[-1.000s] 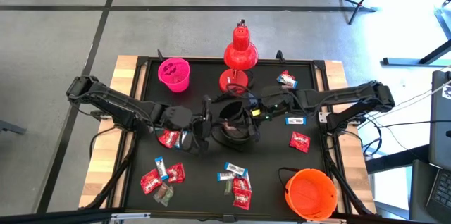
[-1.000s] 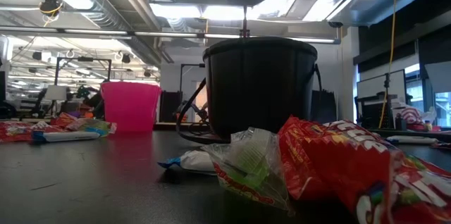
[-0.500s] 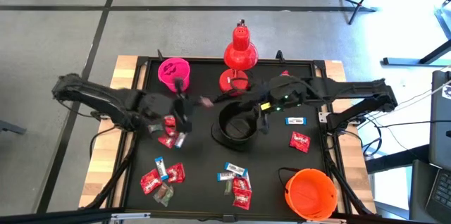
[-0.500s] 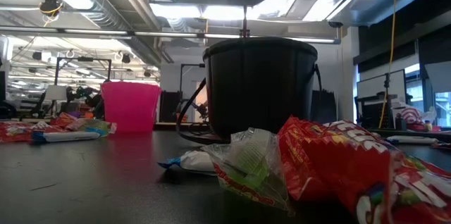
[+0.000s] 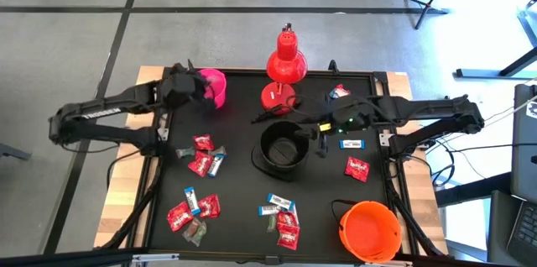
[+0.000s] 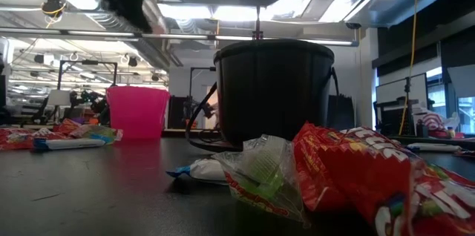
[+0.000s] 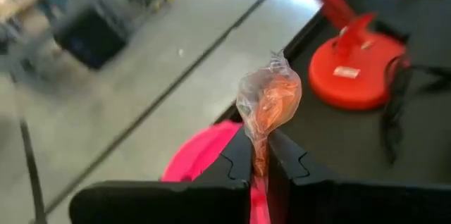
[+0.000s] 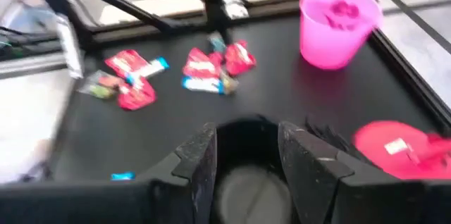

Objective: Organize candy in baskets
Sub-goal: Put the orange gummy into the pink bucket, then put the red candy into the black bucket

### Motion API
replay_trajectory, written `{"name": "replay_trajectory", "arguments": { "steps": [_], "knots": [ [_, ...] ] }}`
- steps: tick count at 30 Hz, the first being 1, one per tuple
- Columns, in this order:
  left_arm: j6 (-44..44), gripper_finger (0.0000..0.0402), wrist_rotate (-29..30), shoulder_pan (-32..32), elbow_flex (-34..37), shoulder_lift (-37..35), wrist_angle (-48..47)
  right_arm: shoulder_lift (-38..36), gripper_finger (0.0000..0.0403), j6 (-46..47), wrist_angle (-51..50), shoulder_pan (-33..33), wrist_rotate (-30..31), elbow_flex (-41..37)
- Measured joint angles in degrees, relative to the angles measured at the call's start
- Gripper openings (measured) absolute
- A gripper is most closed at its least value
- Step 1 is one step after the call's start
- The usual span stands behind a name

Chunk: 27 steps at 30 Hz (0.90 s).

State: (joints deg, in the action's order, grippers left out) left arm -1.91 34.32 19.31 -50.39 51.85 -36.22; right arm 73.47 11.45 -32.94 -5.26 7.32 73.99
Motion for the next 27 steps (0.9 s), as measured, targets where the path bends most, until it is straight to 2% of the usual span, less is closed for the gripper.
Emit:
{"name": "replay_trajectory", "arguments": {
  "steps": [3,6,13,17,21,24,27],
  "knots": [
    [-1.95,0.0003,-3.94,6.61,0.63,1.45,0.09,0.09,0.0149,0.7,-0.37,0.02,1.43,-2.39],
    [-1.78,0.0024,-6.58,12.71,0.66,2.89,0.23,0.07,0.0149,1.61,-0.25,0.02,1.63,-3.42],
    [0.85,0.0129,-14.41,21.36,0.66,6.44,-0.09,-0.79,0.0149,1.77,-1.98,0.02,1.74,-3.51],
    [0.9,0.0171,-18.81,22.82,0.67,7.39,-0.16,-3.14,0.0149,2.64,-5.8,0.02,5.21,-3.51],
    [0.09,0.0185,-20.14,22.82,0.68,6.95,1.85,-6.19,0.0149,4.81,-11.17,0.02,9.78,-3.51],
    [-2.33,0.0186,-28.6,22.65,0.68,4.41,5.93,-7.06,0.0149,11.12,-21.64,-0.01,17.06,-3.42],
    [-3.66,0.0182,-39.34,20.53,0.68,0.47,11.14,-5.66,0.0149,17.88,-35.32,0.52,17.95,-4.15]
  ]
}}
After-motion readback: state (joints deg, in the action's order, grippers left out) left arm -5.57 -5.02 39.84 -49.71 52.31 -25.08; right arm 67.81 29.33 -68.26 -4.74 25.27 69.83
